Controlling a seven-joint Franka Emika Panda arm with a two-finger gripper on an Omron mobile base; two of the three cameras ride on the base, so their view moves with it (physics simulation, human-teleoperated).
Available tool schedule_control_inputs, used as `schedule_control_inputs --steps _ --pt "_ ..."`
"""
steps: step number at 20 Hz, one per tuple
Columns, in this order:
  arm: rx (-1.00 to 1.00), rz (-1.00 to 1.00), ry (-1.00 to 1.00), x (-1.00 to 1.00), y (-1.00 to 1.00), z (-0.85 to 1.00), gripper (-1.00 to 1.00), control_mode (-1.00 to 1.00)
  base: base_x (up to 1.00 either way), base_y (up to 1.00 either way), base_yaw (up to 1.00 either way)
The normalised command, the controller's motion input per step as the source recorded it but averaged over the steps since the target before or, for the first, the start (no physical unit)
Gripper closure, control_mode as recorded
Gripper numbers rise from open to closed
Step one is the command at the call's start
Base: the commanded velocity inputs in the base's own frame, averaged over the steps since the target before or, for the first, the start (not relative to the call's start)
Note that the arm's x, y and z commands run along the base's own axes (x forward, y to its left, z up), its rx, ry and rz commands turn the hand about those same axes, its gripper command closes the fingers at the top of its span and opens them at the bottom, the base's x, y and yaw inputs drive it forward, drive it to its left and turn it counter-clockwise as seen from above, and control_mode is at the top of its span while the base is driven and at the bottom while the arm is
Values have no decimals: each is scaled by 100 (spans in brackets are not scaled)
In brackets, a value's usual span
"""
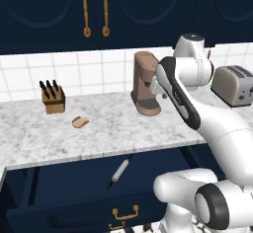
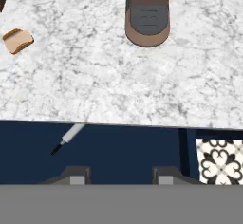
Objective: Pick the rolling pin from the drawer and place it on the counter.
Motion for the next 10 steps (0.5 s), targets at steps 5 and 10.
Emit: schedule_control_inputs --steps 5,10 --pt "0 0 -1 -33 -2 -25 -100 -100 0 0 0" --pt "0 0 0 -29 0 -80 -100 -100 0 0 0"
